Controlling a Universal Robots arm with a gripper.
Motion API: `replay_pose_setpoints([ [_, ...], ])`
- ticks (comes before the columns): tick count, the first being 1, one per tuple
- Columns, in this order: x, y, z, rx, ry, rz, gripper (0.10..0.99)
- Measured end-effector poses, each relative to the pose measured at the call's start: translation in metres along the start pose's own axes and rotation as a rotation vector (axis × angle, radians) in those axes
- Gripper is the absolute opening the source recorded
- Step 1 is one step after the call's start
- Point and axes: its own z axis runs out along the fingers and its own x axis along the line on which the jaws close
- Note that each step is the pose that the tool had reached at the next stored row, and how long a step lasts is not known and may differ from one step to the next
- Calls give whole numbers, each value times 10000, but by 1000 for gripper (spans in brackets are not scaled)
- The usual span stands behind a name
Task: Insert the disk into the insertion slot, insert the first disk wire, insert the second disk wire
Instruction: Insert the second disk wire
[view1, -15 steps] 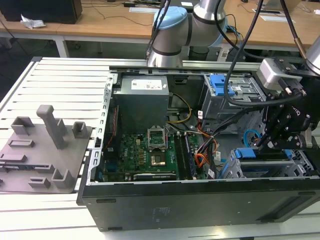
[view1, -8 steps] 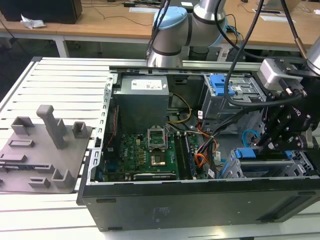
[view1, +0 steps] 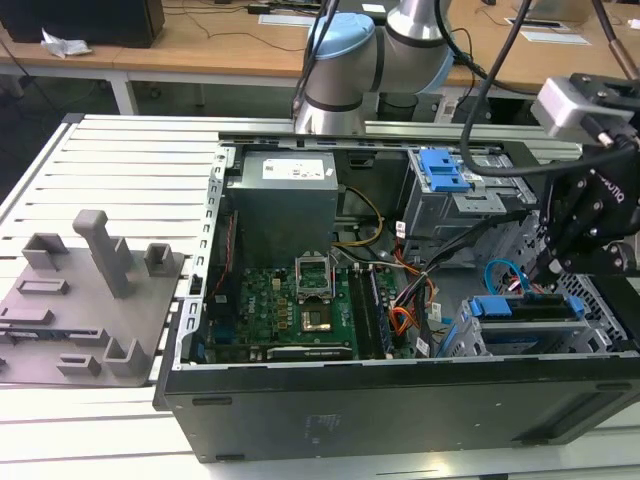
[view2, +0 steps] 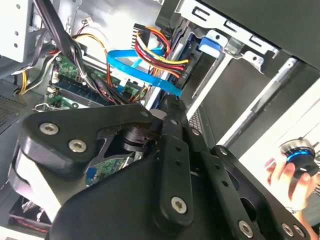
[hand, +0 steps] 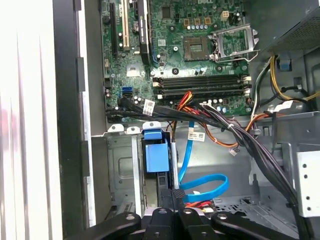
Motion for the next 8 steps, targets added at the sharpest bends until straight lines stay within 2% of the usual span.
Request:
replay_pose_setpoints([
  [2,1,9,-49,8,2,2,106],
  [4,3,31,-47,18,-18,-1,106],
  [6,9,85,-44,48,-38,-1,106],
  [8,8,88,-44,49,-36,-3,106],
])
